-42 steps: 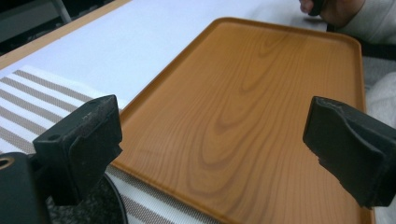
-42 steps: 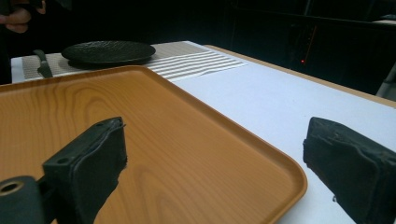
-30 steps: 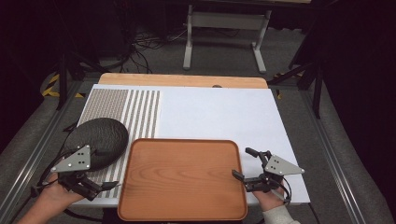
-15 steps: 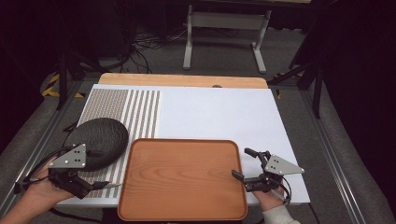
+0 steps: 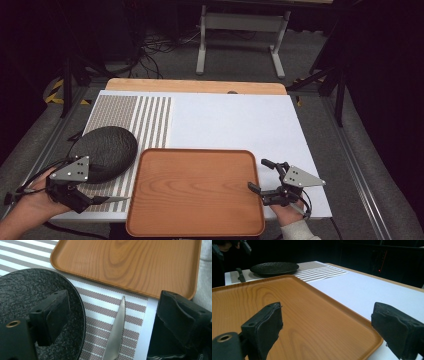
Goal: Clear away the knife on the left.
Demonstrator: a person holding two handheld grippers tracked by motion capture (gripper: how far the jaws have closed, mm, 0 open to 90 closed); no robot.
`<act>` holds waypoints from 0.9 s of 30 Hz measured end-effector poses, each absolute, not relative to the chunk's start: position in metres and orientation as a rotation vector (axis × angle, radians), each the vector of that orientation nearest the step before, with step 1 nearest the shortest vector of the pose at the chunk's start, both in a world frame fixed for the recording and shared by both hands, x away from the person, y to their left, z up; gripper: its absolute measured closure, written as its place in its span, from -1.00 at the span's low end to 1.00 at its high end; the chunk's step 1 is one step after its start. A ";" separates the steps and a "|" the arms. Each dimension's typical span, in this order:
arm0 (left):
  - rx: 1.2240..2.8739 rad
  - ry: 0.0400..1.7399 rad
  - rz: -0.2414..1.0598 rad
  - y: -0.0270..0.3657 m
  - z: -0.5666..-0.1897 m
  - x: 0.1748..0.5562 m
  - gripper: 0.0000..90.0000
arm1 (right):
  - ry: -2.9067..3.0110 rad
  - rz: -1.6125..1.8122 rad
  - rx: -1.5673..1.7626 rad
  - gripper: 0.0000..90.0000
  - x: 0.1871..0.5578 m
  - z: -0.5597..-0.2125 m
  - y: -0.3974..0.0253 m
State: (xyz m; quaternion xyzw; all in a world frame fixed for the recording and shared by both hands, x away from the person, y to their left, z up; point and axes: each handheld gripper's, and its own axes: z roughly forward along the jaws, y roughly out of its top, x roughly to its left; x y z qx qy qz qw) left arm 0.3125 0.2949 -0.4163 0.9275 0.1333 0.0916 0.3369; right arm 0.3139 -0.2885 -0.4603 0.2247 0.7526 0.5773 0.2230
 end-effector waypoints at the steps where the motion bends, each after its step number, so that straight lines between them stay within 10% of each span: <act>1: 2.429 0.344 0.241 0.296 -0.417 0.313 -0.70 | 2.079 1.593 0.619 -0.77 0.314 -0.460 -0.288; 27: 2.769 0.303 0.136 0.312 -0.430 0.322 -0.30 | 2.076 1.584 0.618 -0.78 0.313 -0.460 -0.288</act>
